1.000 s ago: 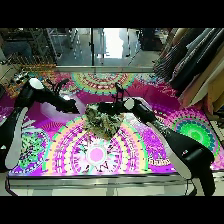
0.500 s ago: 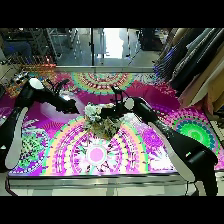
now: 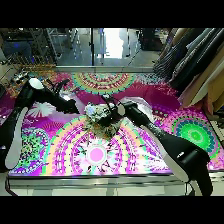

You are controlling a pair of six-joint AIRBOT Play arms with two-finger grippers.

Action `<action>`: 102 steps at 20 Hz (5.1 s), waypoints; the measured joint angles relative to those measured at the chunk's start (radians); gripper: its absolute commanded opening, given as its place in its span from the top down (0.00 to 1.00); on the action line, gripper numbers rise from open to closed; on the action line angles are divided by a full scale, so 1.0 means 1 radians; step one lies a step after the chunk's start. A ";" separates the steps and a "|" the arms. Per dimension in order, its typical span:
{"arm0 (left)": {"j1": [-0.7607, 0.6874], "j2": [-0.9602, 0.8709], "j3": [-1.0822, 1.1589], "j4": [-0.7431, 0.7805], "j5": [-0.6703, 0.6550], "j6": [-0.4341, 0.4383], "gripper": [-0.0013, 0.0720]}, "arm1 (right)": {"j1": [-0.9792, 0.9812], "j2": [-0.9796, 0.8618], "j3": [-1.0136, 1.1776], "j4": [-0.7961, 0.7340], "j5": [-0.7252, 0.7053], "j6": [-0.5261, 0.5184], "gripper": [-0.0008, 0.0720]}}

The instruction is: Fold the clothes and pants, and hang the long-sleeved shirts on hangers.

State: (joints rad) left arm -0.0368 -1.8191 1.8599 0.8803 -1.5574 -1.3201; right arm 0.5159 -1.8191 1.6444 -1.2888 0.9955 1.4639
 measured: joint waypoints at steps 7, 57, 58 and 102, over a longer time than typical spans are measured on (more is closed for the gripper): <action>0.000 0.000 0.000 -0.004 -0.014 -0.001 0.95 | -0.022 0.076 -0.018 -0.218 0.163 0.090 0.98; -0.180 -0.170 0.000 -0.005 0.155 0.003 0.97 | -0.463 -0.024 -0.316 0.892 0.210 -0.296 0.97; -0.174 -0.151 0.000 -0.006 0.130 0.003 0.97 | -0.476 0.009 -0.311 0.876 0.215 -0.283 0.97; 0.196 0.480 -0.013 0.932 0.022 -0.288 0.96 | -0.785 0.653 -0.537 0.117 0.307 -0.013 0.97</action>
State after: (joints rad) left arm 0.1596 -1.3388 1.8473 1.8118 -1.5356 -1.6077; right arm -0.2687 -1.1656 1.1076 -1.1713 1.3025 1.4509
